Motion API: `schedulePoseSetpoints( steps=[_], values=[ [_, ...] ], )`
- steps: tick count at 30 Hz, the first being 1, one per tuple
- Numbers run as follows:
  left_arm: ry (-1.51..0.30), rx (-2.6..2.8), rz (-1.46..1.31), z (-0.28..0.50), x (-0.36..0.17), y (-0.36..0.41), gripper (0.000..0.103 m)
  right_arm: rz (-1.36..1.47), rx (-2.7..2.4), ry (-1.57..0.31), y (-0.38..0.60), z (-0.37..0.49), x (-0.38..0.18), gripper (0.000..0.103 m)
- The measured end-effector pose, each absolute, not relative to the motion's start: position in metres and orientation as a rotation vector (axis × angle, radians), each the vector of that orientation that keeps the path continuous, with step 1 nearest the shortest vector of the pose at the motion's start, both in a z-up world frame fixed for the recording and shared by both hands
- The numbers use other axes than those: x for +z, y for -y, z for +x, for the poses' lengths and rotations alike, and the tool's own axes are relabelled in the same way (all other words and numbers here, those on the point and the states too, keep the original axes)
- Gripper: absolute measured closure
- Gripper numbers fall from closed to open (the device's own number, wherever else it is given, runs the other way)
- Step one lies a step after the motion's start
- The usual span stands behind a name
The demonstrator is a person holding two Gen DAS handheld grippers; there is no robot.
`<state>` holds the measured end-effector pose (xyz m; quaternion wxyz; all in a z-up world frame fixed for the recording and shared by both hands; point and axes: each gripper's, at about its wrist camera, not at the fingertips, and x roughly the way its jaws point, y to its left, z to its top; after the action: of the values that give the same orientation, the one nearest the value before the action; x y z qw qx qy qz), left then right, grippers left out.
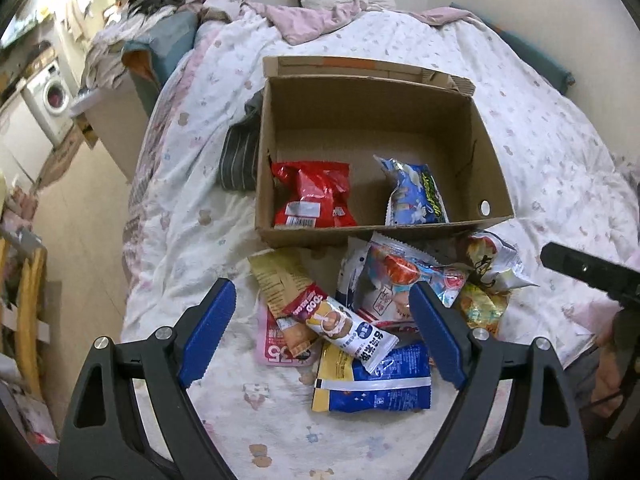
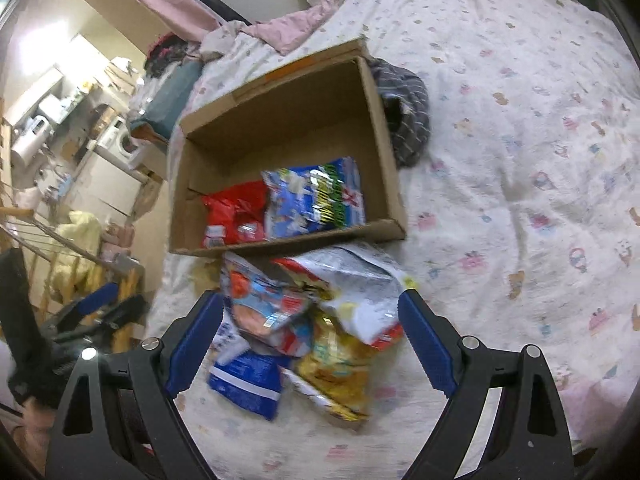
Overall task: Organize snacks
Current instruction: 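Lower the left tool to the pile and grasp the blue bag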
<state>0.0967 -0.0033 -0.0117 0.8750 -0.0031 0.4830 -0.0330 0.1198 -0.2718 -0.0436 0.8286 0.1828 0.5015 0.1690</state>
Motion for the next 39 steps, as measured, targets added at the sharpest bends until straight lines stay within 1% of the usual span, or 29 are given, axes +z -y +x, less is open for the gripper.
schedulePoseSetpoints(
  steps=[6,10,11,14,23,25,28,34,35,36,37,38,39],
  values=[
    [-1.091,-0.056,-0.047,0.095,-0.036,-0.013,0.017,0.427,0.342,-1.085,0.286,0.118,-0.053,0.012],
    [-1.232,-0.144,0.002,0.091,-0.068,0.004,0.017,0.426,0.339,-1.086,0.286,0.119,-0.054,0.012],
    [-1.29,-0.177,-0.012,0.089,-0.08,0.009,0.017,0.428,0.34,-1.089,0.286,0.12,-0.054,0.012],
    [-1.386,-0.198,-0.057,0.086,-0.104,0.017,0.017,0.418,0.348,-1.094,0.282,0.12,-0.055,0.012],
    [-1.481,-0.206,0.083,0.094,-0.139,0.065,0.016,0.4,0.35,-1.1,0.283,0.117,-0.056,0.012],
    [-1.493,-0.193,0.109,0.098,-0.144,0.072,0.007,0.398,0.348,-1.102,0.285,0.116,-0.057,0.012],
    [-1.505,-0.172,0.164,0.102,-0.154,0.086,0.0,0.396,0.345,-1.109,0.287,0.114,-0.059,0.012],
    [-1.501,-0.144,0.193,0.102,-0.167,0.097,0.0,0.393,0.333,-1.112,0.292,0.112,-0.059,0.012],
    [-1.492,-0.151,0.194,0.101,-0.165,0.096,0.002,0.397,0.332,-1.113,0.293,0.112,-0.06,0.012],
    [-1.489,-0.156,0.199,0.098,-0.164,0.095,0.01,0.399,0.333,-1.113,0.294,0.112,-0.06,0.012],
    [-1.486,-0.159,0.197,0.092,-0.162,0.091,0.021,0.402,0.333,-1.113,0.294,0.112,-0.059,0.012],
    [-1.483,-0.167,0.178,0.089,-0.159,0.086,0.024,0.403,0.334,-1.113,0.295,0.112,-0.059,0.012],
    [-1.483,-0.171,0.165,0.088,-0.155,0.082,0.031,0.403,0.334,-1.112,0.295,0.112,-0.059,0.012]
  ],
)
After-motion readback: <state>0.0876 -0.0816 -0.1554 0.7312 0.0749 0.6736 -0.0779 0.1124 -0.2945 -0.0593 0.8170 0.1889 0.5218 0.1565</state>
